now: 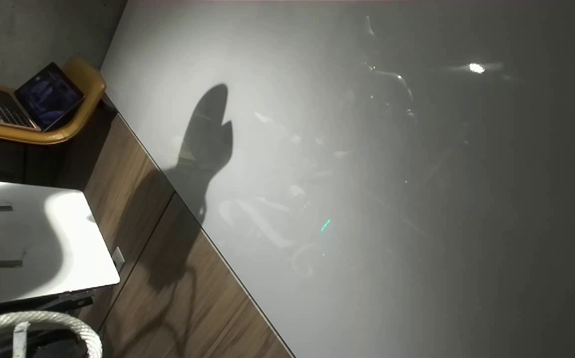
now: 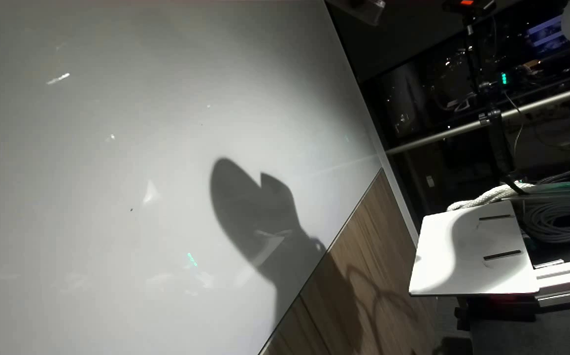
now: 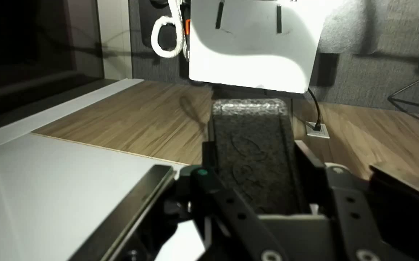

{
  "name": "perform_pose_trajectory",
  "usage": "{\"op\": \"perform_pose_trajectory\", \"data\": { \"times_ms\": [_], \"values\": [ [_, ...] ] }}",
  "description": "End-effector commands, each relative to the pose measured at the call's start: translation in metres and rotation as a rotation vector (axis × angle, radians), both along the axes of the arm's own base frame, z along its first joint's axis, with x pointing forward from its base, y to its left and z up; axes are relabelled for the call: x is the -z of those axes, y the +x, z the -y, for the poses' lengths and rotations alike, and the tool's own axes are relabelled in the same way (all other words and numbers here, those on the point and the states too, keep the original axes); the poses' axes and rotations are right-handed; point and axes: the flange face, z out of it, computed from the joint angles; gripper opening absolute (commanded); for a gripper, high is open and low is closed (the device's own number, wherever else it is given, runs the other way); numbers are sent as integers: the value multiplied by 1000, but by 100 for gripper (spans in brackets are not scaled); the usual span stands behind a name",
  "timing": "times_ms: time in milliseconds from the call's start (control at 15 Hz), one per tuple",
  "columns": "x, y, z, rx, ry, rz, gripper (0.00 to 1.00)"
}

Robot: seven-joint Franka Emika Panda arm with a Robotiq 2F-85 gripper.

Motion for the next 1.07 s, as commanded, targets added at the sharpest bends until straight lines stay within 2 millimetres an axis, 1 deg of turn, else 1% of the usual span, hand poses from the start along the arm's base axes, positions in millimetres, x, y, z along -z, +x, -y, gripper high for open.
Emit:
{"op": "perform_pose_trajectory", "data": {
  "times_ms": [0,133,333,533,667,733,800,867,933,1000],
  "values": [
    [42,-14,50,-54,21,64,29],
    [76,-17,77,-71,45,57,29],
    [136,-20,116,-117,76,51,29],
    [206,-18,151,-177,106,62,29],
    [256,-14,171,-201,131,66,29],
    [253,19,185,-202,131,64,29],
    [274,20,187,-216,140,76,29],
    [284,25,185,-231,144,86,29],
    [290,31,180,-236,149,89,29],
    [290,44,172,-231,152,78,29]
  ]
}}
